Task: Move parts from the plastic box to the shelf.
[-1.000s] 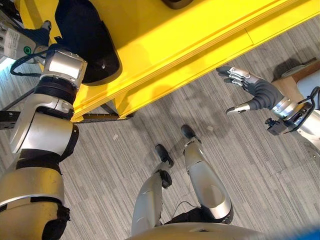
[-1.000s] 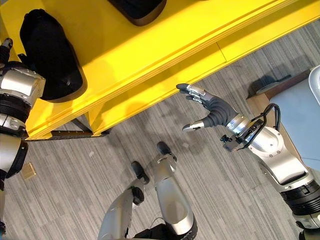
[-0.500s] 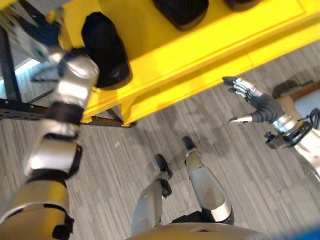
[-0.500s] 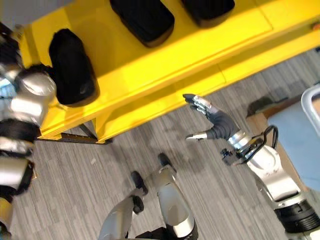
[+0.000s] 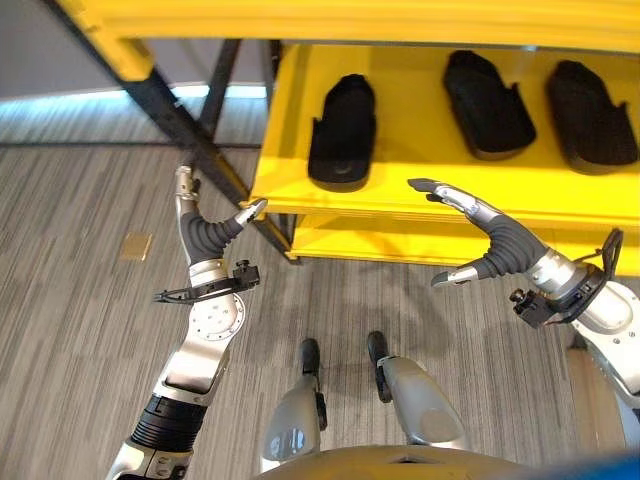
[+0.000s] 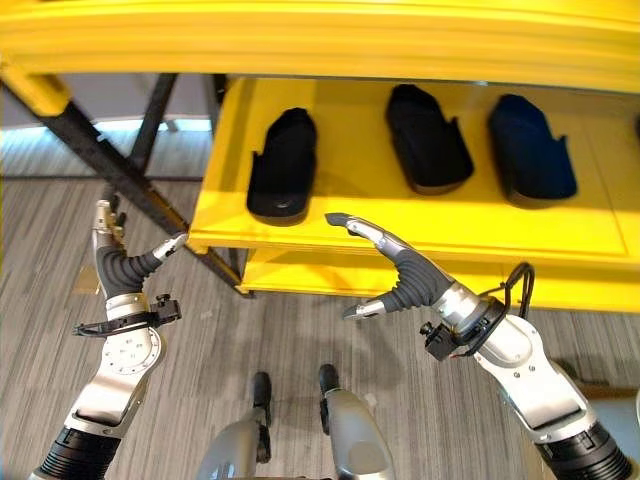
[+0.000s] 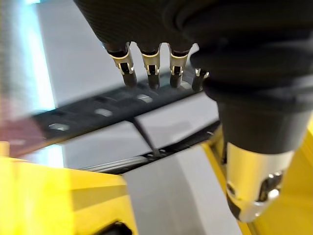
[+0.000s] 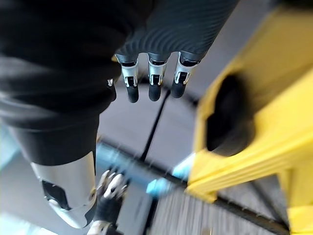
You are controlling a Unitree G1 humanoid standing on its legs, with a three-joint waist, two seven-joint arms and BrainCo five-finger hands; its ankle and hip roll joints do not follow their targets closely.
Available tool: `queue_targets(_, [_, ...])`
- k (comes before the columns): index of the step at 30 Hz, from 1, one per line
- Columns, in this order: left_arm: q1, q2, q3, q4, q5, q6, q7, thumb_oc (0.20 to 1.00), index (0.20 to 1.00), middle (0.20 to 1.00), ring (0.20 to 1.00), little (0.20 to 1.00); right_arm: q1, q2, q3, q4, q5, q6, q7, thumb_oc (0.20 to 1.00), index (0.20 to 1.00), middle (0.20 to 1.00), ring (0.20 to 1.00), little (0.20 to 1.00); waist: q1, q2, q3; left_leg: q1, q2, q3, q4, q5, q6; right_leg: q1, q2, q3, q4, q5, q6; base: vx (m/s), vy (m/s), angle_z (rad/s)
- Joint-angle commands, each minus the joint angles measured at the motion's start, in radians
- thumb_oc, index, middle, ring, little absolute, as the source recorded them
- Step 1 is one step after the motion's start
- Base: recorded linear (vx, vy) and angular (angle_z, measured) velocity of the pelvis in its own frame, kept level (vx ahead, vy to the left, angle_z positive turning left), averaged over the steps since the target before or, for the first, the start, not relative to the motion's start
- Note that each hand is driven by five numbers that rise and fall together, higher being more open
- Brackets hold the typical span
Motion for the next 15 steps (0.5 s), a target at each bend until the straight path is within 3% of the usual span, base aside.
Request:
queue_targets(1, [-0.055,0.092,0.033,0.017,-0.067,-0.035,-0.137,1.0,1.0,1.0,1.0,1.0,-0.073,0.004,0.03,-0.066,-0.016,0.007,0.04,1.0,1.0,1.0,1.0,1.0,-0.011,-0.03,0.027,0.016,0.051,-0.036,0.03,-0.093,-0.024,0.14,-0.119,0.062,-0.048,-0.091,0.088,-0.07,-0.086,0.36])
queue_targets(4, [0.021,0.118,0.035,0.023,-0.102,-0.03,-0.186,1.0,1.0,1.0,1.0,1.0,-0.185,-0.015,0.118,-0.071,0.001,0.037,0.065,1.0,1.0,1.0,1.0,1.0,0.042,-0.033,0.027,0.003,0.058,-0.054,0.026,-0.076,-0.032,0.166,-0.132,0.034,-0.079,-0.076,0.091,-0.07,-0.054,0.16])
queue_targets(8, [0.081,0.13,0.056,0.062,-0.139,-0.054,-0.192,1.0,1.0,1.0,1.0,1.0,-0.268,-0.017,0.202,-0.051,0.01,0.056,0.092,1.0,1.0,1.0,1.0,1.0,0.083,-0.031,0.028,-0.009,0.07,-0.061,0.023,-0.06,-0.037,0.189,-0.144,0.02,-0.092,-0.075,0.099,-0.02,-0.007,0.09])
queue_targets(11, [0.118,0.135,0.078,0.098,-0.176,-0.073,-0.225,1.0,1.0,1.0,1.0,1.0,-0.325,0.029,0.288,-0.018,-0.015,0.107,0.129,1.0,1.0,1.0,1.0,1.0,0.123,-0.026,0.032,-0.023,0.078,-0.073,0.032,-0.052,-0.043,0.208,-0.159,0.003,-0.09,-0.082,0.11,0.01,-0.005,0.07])
queue_targets(15, [0.13,0.129,0.086,0.124,-0.186,-0.066,-0.234,1.0,1.0,1.0,1.0,1.0,-0.361,0.056,0.333,0.034,-0.041,0.164,0.109,1.0,1.0,1.0,1.0,1.0,0.142,-0.024,0.036,-0.033,0.084,-0.074,0.035,-0.046,-0.045,0.221,-0.166,-0.005,-0.097,-0.081,0.115,0.0,-0.003,0.01])
